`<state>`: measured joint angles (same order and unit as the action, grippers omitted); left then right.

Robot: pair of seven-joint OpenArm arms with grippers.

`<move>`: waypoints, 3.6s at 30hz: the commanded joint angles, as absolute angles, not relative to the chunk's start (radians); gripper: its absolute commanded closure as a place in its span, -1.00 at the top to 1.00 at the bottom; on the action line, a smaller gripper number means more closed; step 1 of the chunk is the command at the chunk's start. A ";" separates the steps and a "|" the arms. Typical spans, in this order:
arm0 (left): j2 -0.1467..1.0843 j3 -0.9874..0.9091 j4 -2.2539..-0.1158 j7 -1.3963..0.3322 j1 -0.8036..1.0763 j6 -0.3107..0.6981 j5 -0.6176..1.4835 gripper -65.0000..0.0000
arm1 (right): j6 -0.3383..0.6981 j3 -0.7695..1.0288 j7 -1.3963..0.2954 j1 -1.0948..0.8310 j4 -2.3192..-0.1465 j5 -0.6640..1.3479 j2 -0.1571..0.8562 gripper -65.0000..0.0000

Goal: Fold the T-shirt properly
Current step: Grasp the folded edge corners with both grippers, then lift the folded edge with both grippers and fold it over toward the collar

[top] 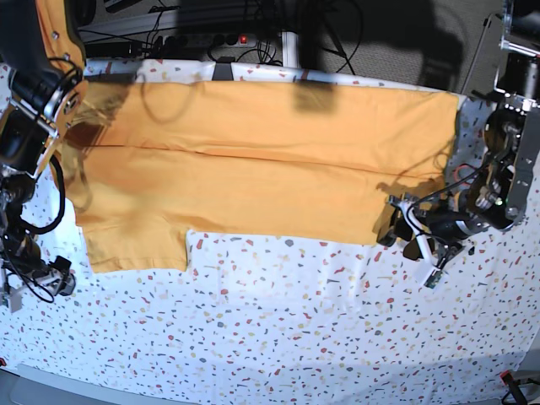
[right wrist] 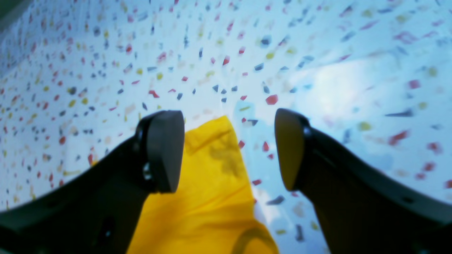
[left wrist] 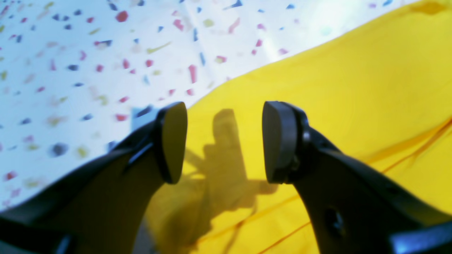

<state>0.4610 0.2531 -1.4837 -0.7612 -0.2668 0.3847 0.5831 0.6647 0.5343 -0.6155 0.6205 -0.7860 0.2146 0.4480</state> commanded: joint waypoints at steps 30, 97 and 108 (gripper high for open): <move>0.405 0.244 -1.498 -0.624 -0.291 0.266 0.373 0.02 | 0.698 0.535 -0.614 0.647 -0.632 0.231 0.443 -1.00; 0.641 0.242 -1.692 -1.132 -0.246 0.392 0.731 -1.00 | 0.698 0.538 -1.193 -0.065 -1.902 1.058 0.430 -1.00; 0.641 0.242 -1.932 -1.079 -0.065 0.245 0.419 -1.00 | 0.698 0.626 -1.267 -0.330 -2.102 1.067 0.430 -1.00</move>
<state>0.6270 0.2501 -1.9163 -1.1004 -0.0502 0.2455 0.4175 0.6926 0.6174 -1.2823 -0.3336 -2.0857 1.0523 0.4126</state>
